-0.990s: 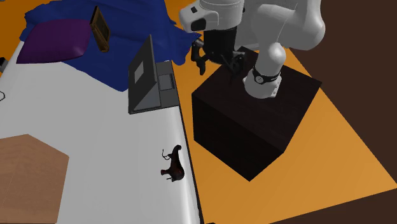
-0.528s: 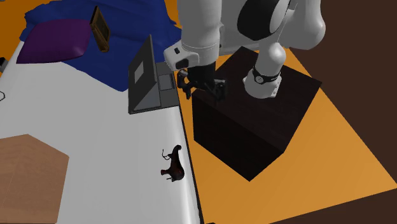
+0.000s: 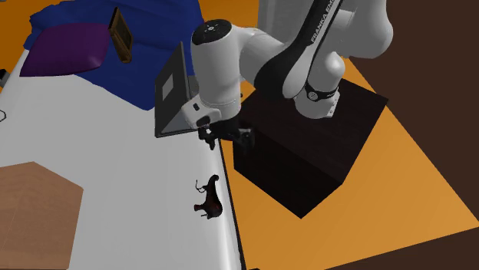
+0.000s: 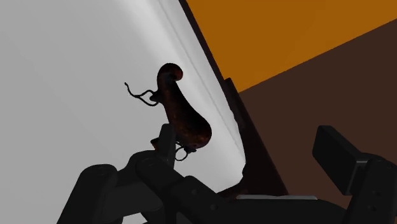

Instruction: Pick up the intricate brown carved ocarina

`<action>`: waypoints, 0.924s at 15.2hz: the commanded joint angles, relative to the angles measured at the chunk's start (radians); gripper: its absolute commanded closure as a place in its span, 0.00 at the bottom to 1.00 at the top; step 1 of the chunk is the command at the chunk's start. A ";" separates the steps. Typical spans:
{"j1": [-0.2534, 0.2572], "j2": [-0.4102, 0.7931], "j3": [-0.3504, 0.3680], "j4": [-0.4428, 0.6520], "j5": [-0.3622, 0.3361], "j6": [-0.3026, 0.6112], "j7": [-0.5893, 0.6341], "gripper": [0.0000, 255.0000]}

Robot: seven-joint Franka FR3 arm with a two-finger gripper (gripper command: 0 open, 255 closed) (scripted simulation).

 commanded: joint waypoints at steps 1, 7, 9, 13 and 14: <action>0.023 0.097 -0.009 0.021 0.093 0.067 -0.101 0.00; -0.014 0.374 0.067 0.168 0.375 0.154 -0.403 0.00; -0.047 0.459 0.110 0.228 0.441 0.171 -0.481 0.00; -0.105 0.600 0.184 0.342 0.516 0.196 -0.587 0.00; -0.111 0.612 0.191 0.346 0.526 0.204 -0.596 0.00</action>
